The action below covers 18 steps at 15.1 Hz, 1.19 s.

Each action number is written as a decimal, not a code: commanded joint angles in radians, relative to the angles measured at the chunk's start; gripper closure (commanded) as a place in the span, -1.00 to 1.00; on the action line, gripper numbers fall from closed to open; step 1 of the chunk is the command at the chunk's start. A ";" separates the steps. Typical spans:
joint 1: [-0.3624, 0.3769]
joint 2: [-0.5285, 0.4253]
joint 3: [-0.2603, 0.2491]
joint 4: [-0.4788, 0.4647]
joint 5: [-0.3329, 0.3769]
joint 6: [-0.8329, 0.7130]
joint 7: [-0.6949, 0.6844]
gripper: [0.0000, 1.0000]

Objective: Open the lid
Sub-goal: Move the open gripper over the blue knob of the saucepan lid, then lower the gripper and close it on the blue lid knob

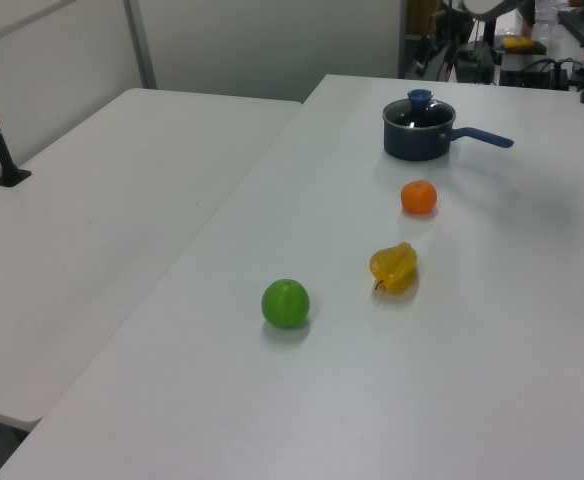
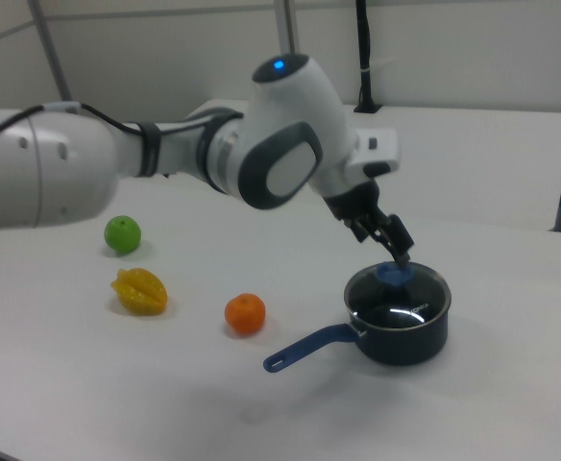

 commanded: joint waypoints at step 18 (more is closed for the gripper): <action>0.002 0.114 0.003 -0.015 -0.010 0.160 -0.027 -0.53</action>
